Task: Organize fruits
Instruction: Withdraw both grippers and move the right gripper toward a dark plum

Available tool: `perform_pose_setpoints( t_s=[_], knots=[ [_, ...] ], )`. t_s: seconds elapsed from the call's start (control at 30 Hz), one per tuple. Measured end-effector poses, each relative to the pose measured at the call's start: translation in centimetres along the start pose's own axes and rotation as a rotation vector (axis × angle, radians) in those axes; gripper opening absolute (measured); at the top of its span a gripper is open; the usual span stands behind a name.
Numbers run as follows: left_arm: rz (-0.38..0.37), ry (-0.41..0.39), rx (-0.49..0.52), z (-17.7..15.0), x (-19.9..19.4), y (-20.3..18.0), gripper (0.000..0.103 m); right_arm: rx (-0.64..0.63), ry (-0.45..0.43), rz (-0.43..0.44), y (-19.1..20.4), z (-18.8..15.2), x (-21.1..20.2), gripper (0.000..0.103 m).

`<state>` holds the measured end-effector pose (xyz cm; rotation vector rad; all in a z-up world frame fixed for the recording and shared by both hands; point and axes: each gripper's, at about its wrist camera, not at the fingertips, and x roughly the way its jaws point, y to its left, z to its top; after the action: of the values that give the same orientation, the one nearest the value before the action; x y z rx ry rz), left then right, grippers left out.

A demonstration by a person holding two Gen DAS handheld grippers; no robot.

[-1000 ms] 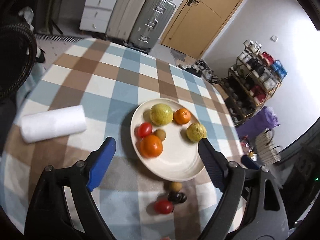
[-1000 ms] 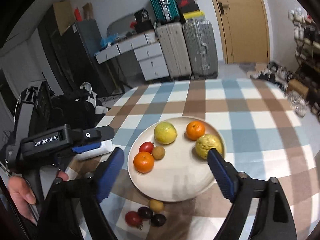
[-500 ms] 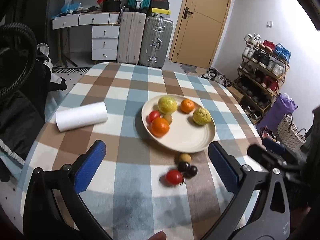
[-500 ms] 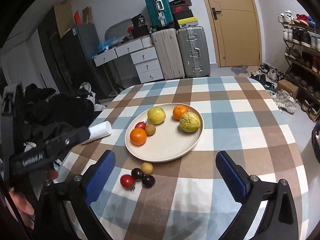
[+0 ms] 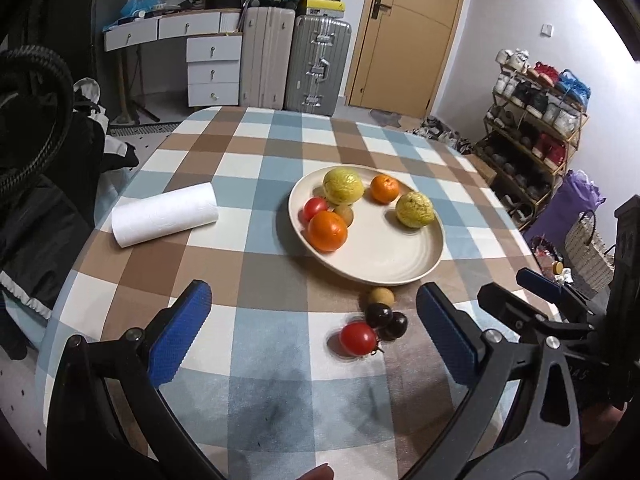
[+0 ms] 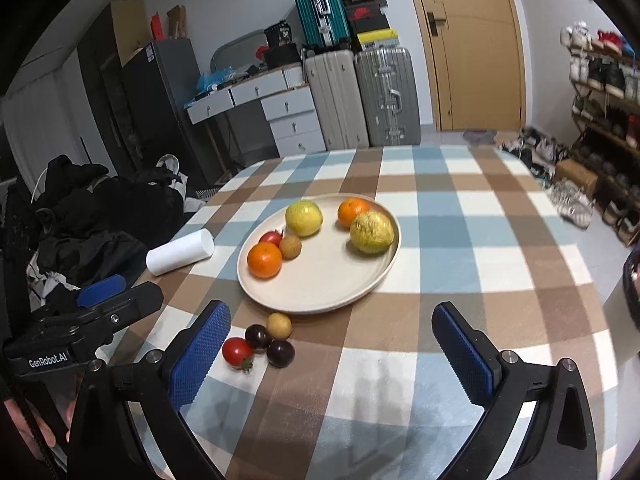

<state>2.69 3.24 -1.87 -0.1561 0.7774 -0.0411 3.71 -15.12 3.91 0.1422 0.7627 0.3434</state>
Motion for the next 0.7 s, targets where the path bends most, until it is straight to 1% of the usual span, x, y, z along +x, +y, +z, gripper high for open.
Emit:
perform_pose_setpoints(
  t_s=[0.07, 0.3, 0.4, 0.43, 0.47, 0.53, 0.63, 0.67, 0.7],
  knots=[
    [-0.013, 0.006, -0.003, 0.1, 0.2, 0.0, 0.102, 0.011, 0.022, -0.004, -0.3, -0.2, 0.7, 0.103],
    [-0.007, 0.01, -0.01, 0.4, 0.1, 0.1, 0.102, -0.009, 0.078, 0.019, -0.5, -1.1, 2.4, 0.103],
    [-0.056, 0.023, -0.036, 0.6, 0.3, 0.4, 0.102, -0.015, 0.108, 0.042, -0.4, -1.5, 3.2, 0.102],
    [-0.058, 0.025, -0.04, 0.7, 0.3, 0.5, 0.102, -0.018, 0.118, 0.048, -0.4, -1.5, 3.4, 0.101],
    [-0.055, 0.026, -0.044, 0.8, 0.4, 0.6, 0.102, -0.025, 0.142, 0.063, -0.2, -1.7, 3.8, 0.099],
    [-0.054, 0.032, -0.06, 0.9, 0.5, 1.0, 0.102, -0.047, 0.179, 0.096, 0.1, -1.8, 4.5, 0.087],
    [-0.067, 0.044, -0.097, 1.0, 0.7, 1.7, 0.102, -0.047, 0.21, 0.102, 0.3, -2.1, 5.3, 0.084],
    [-0.075, 0.055, -0.11, 1.0, 0.9, 1.8, 0.102, -0.042, 0.22, 0.112, 0.4, -2.2, 5.6, 0.081],
    [-0.081, 0.063, -0.122, 0.9, 1.0, 2.1, 0.102, -0.042, 0.232, 0.132, 0.5, -2.3, 6.0, 0.074]
  ],
)
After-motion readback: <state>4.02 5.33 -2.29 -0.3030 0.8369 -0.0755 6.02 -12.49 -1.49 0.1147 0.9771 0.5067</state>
